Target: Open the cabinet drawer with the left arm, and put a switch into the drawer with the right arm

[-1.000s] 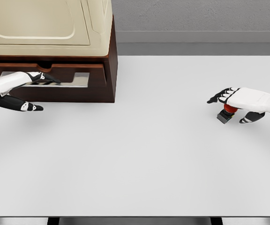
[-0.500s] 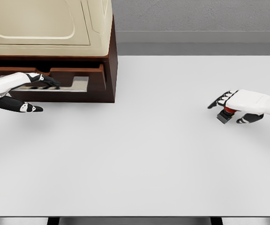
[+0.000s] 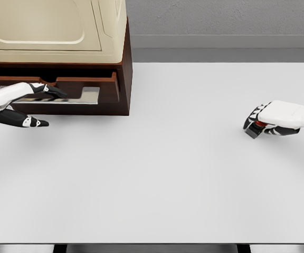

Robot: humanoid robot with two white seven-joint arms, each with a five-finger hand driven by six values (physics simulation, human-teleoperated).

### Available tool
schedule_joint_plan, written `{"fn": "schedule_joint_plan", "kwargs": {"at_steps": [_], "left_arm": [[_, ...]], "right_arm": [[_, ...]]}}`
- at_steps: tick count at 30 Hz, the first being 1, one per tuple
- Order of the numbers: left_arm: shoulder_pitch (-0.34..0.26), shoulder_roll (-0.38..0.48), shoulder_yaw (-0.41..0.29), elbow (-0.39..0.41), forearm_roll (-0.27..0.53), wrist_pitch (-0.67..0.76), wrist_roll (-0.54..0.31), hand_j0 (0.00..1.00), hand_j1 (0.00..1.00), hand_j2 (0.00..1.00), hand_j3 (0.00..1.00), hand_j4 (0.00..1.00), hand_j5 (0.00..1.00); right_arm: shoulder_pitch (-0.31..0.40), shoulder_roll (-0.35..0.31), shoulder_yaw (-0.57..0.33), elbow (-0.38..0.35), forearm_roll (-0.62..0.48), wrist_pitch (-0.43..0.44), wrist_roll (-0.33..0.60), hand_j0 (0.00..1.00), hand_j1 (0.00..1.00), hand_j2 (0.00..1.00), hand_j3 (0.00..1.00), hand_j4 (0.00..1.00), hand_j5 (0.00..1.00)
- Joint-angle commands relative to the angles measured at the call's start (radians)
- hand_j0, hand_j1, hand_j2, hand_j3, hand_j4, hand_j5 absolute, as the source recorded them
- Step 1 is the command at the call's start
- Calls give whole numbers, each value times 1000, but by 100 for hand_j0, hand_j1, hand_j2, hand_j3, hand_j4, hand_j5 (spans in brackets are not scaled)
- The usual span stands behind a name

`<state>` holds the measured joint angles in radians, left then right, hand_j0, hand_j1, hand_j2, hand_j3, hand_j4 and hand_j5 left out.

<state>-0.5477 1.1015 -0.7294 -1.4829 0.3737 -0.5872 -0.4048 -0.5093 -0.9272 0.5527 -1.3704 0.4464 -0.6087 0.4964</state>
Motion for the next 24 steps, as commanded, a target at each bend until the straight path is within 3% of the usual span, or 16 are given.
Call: {"fn": "schedule_joint_plan", "kwargs": {"at_steps": [1, 10, 24], "left_arm": [[2, 3, -13, -25, -12, -24, -3, 82, 82, 82, 82, 82, 82], [20, 12, -13, -48, -2, -24, -3, 82, 82, 82, 82, 82, 82], [23, 41, -12, -82, 8, -24, 0, 82, 82, 82, 82, 82, 82]], "right_arm": [[0, -1, 0, 1, 20, -2, 4, 56, 56, 56, 56, 56, 56], [-6, 2, -2, 1, 23, -2, 8, 48, 48, 48, 48, 48, 48], [-58, 8, 4, -9, 17, -2, 7, 48, 48, 48, 48, 48, 48]]}}
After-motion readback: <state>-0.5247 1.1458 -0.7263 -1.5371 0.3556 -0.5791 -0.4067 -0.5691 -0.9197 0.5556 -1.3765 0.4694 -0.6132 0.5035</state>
